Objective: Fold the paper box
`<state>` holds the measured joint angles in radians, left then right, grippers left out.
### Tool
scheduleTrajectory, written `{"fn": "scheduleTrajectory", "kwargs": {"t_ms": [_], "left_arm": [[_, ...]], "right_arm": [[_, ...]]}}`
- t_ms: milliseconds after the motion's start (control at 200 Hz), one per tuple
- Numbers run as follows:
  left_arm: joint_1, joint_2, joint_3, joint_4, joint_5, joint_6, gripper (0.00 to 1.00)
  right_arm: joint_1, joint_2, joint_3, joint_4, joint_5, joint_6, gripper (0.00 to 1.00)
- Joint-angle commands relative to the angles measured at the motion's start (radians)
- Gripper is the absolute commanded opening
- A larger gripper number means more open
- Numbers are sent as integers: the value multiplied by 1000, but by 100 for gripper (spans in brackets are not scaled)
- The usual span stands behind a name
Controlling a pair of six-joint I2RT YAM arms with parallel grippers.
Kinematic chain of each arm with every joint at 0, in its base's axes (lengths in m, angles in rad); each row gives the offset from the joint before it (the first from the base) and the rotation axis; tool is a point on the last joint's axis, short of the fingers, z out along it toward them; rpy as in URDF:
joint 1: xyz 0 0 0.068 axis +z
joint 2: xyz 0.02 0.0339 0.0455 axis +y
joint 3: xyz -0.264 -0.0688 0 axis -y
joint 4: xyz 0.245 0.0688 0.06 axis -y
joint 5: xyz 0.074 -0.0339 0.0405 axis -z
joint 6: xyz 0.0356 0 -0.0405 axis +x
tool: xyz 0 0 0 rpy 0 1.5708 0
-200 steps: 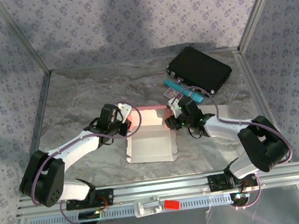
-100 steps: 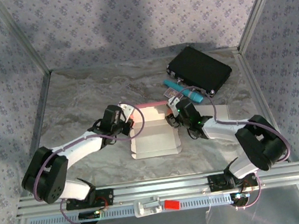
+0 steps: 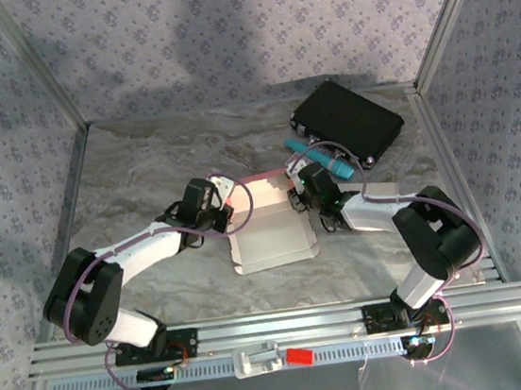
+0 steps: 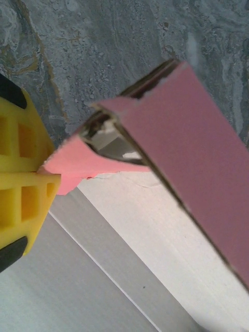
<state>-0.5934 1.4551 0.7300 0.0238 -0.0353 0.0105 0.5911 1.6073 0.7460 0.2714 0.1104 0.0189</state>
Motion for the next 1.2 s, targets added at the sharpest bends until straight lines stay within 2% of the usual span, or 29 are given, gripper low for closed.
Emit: {"fn": "scheduleTrajectory", "kwargs": {"t_ms": [0,95,305,440,625,755,855,1029,1194], "left_arm": [[-7,6,42,-6,56,1,0],[-7,7,51,-25,47,-5,0],[-6,9,68,-62,46,-26,0],[-5,27,105,-113,35,-53,0],[-5,57,219,-265,-13,-180,0],[-3,86,299,-403,-15,-285,0],[-2,108,341,-482,31,-328,0],[-1,163,426,-618,113,-351,0],[5,201,477,-692,159,-358,0]], "right_arm": [[13,41,62,-18,-13,10,15],[22,67,82,-24,28,17,11],[46,96,105,-27,92,26,8],[54,107,137,-51,115,28,0],[72,121,296,-343,239,165,0],[69,158,426,-613,241,311,0],[78,188,531,-793,226,393,0],[96,233,615,-975,178,442,0],[95,264,624,-1013,151,440,0]]}}
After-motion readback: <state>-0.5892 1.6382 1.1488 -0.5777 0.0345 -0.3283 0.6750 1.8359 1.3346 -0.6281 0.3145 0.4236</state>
